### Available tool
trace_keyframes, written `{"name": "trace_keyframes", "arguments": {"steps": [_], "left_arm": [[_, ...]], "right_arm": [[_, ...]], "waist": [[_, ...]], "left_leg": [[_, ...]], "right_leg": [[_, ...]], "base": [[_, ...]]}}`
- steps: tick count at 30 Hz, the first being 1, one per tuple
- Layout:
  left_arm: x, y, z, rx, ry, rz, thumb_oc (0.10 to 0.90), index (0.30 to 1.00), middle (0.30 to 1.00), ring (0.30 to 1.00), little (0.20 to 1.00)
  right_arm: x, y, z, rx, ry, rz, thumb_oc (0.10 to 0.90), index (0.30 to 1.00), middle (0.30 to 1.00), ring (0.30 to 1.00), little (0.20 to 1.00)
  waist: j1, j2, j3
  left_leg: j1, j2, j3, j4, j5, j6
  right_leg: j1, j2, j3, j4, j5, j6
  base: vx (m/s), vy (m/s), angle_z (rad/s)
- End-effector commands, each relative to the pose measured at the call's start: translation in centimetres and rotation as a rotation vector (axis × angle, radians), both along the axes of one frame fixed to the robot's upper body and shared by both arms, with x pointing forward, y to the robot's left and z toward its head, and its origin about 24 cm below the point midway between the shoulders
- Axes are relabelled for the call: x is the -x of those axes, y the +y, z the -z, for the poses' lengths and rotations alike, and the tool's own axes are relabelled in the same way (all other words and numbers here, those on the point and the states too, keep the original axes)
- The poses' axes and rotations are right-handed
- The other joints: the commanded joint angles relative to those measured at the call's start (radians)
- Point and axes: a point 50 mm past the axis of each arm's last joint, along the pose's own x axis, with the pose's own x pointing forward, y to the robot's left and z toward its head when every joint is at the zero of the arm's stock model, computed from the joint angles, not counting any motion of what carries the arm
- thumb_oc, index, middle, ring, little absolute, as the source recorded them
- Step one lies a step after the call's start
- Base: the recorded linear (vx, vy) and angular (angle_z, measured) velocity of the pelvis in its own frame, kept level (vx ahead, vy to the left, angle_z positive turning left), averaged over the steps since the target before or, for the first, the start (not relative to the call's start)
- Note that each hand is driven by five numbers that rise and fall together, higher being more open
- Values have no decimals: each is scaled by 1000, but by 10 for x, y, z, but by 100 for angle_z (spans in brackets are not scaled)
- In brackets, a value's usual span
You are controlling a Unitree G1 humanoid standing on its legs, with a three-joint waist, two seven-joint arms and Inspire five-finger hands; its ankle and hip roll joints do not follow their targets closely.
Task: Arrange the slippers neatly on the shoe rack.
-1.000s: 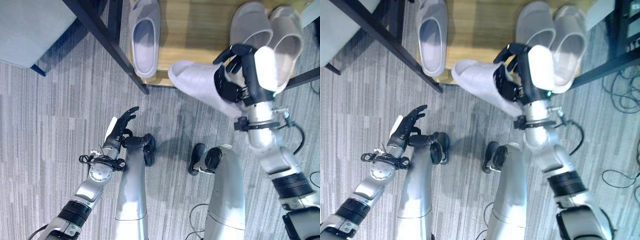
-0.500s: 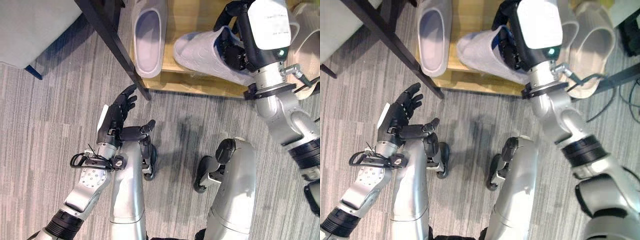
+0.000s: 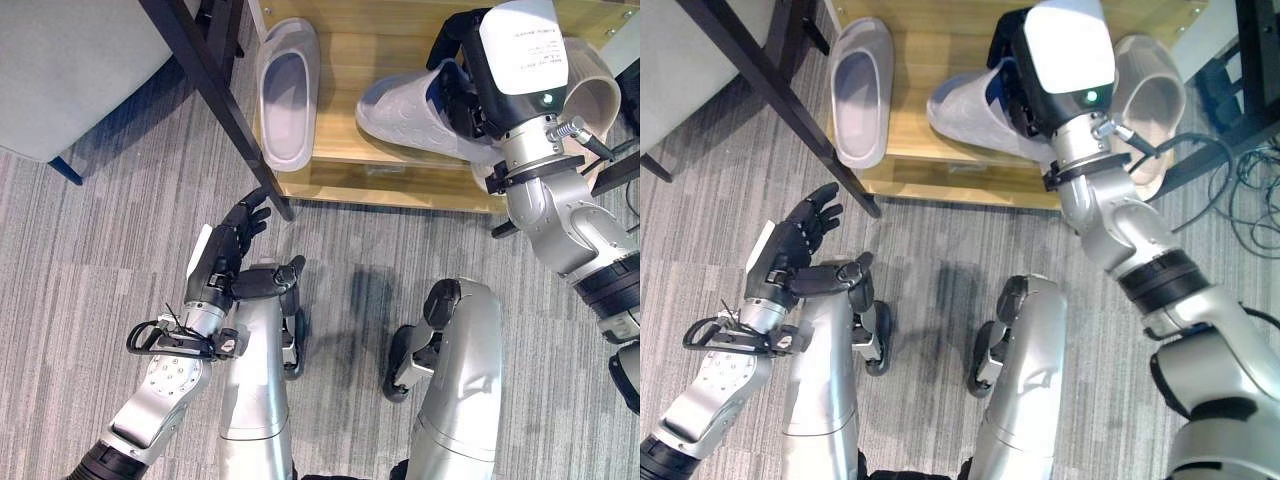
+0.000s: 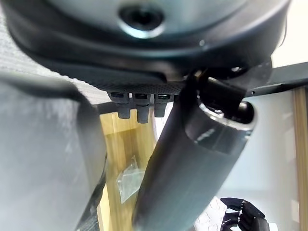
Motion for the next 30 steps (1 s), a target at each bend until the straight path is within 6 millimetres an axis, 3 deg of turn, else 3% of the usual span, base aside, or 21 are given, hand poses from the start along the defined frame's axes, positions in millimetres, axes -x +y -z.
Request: {"name": "trace_keyframes", "arguments": {"steps": [1,9,10,11,12,22,30], "left_arm": [[14,-17,-54,107,-288,115,800,900,900,900,900],[19,-17,-61,117,-330,122,800,900,900,900,900],[19,-17,-62,116,-337,124,800,900,900,900,900],[19,-17,-62,117,-337,123,800,900,900,900,900],[19,-17,-63,114,-346,121,800,900,900,900,900],[18,-19,-66,106,-370,115,800,900,900,900,900],[16,-8,-70,89,-375,61,800,900,900,900,900]], "right_arm": [[25,16,-91,-95,-334,-75,400,300,300,300,300],[7,11,-93,-156,-317,2,400,300,300,300,300],[5,12,-93,-158,-313,8,657,686,686,686,686],[5,12,-94,-157,-314,7,657,686,686,686,686],[4,12,-94,-157,-309,14,800,900,900,900,900],[10,34,-104,-166,-328,-96,800,900,900,900,900],[24,33,-105,-224,-241,-243,800,900,900,900,900]], "waist": [[50,42,-36],[59,33,-36],[61,31,-36],[60,31,-36],[63,31,-36],[64,22,-36],[51,7,-36]], "left_leg": [[36,-13,-8,28,-176,21],[36,-23,6,9,-162,6],[36,-23,9,6,-161,4],[36,-24,10,6,-161,4],[36,-25,10,4,-159,2],[36,-27,8,16,-159,-12],[36,-23,-2,38,-166,-18]], "right_leg": [[8,-12,-8,6,-13,-60],[8,-17,18,23,-11,-62],[8,-19,23,24,-10,-62],[8,-19,23,24,-10,-62],[8,-22,25,26,-11,-63],[8,-26,32,50,-10,-64],[8,-31,27,61,-8,-61]], "base": [[0,0,0],[-3,-5,4],[-8,-17,6],[-5,-5,7],[-1,-9,9],[0,-14,6],[0,0,0]]}}
